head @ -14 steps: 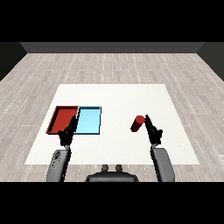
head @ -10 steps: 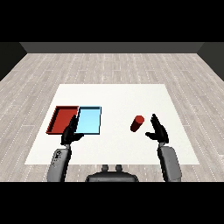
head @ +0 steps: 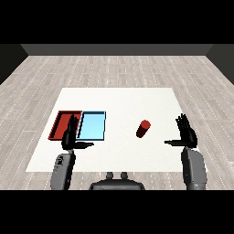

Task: Pick the red can and put it in the red box

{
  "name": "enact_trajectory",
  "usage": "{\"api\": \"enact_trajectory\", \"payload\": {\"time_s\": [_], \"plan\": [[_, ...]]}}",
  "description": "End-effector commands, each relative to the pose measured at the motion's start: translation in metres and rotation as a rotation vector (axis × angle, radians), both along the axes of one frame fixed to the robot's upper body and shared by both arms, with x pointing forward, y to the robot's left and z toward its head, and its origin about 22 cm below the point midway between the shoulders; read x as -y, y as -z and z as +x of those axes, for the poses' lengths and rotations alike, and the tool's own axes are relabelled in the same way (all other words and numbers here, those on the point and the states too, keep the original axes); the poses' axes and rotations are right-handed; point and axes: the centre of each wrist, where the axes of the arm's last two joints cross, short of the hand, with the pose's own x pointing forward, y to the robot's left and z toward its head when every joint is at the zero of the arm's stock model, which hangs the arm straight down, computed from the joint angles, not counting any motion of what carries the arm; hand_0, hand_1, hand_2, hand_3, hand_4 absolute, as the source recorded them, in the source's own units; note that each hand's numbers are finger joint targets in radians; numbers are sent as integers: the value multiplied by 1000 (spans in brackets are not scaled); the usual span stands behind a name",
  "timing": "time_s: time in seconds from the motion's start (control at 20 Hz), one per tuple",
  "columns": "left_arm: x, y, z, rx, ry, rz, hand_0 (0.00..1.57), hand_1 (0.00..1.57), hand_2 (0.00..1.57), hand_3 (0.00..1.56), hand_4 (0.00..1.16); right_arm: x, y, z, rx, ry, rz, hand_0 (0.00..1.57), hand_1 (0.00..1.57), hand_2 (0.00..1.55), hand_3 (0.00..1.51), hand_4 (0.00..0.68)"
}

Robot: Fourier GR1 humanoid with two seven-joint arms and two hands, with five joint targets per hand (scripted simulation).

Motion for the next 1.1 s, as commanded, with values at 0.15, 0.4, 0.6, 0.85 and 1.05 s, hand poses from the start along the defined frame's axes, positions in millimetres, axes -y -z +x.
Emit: {"api": "enact_trajectory", "payload": {"time_s": [0.15,0.4,0.6,0.85,1.05], "plan": [[-16,-14,13,79,18,-2,0,0,0,0,0,15,1,30,65,-29,17,0,0,0,0,0],[22,24,14,94,22,-16,0,0,0,0,0,27,18,0,38,-23,31,0,0,0,0,0],[-8,21,-10,85,18,-39,0,0,0,0,0,6,5,35,31,-68,36,0,0,0,0,0],[-3,-7,5,94,36,-61,0,0,0,0,0,0,21,23,-15,-86,80,0,0,0,0,0],[14,1,5,110,23,-55,0,0,0,0,0,-11,18,56,-60,-100,82,0,0,0,0,0]]}}
